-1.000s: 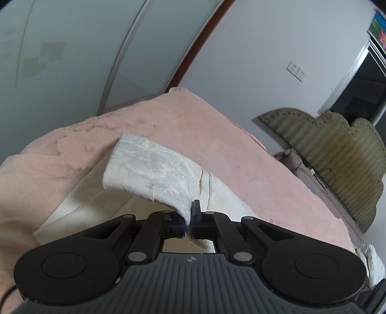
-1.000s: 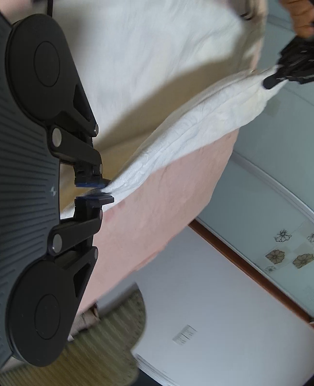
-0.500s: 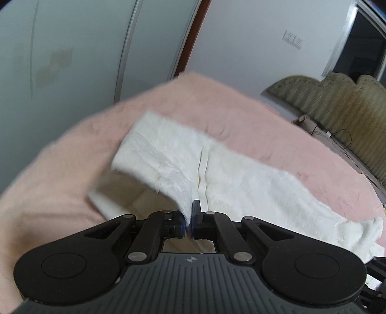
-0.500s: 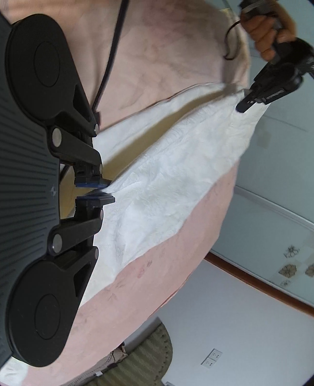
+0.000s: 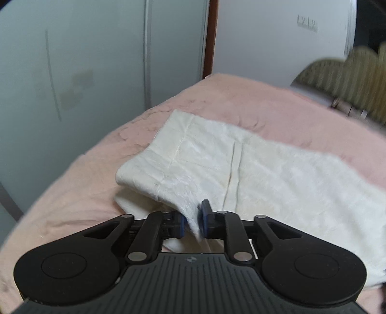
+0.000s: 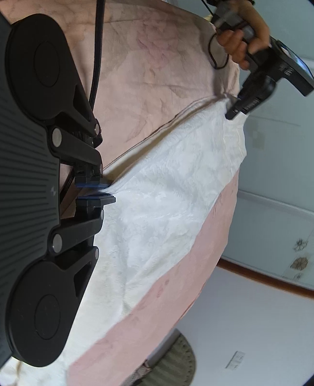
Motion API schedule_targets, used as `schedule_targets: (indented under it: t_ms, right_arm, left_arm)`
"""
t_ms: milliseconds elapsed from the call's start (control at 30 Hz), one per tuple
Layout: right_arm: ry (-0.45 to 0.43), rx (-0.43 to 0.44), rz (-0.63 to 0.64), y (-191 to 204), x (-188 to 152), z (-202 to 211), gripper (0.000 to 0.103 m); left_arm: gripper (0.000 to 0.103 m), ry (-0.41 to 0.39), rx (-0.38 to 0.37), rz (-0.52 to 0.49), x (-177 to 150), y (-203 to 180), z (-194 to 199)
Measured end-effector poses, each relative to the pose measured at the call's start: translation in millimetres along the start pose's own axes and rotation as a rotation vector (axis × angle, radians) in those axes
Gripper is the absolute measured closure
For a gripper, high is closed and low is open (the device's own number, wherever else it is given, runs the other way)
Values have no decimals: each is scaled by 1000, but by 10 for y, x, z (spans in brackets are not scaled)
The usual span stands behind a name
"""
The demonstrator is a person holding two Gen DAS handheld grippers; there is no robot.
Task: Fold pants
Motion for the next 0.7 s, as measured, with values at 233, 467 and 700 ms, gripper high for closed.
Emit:
schedule_targets:
  t_ms: [233,467,700]
  right_arm:
    - [-77,3,-131,-203,-59,431,68]
    - [-188,-296,-575,-1347,-727,1325,63]
    - [-454,-140,-1110,-2078,-1424,1606,58]
  left_arm:
    - [61,-94,181,16,106,189,386]
    - [55,-191,114,22,354,-165,791]
    - [55,-135,-283,-209,70,-1595,1029]
Point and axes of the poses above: each gripper's, at about its wrist camera, not at the fingertips, and z roughly against the way its jaws point, y to its left, x to its top, the point moved 8 cm from there along -z, roughly the way its jaws point, and after that the axes turned 13 degrees about x, right-handed, at the moved point
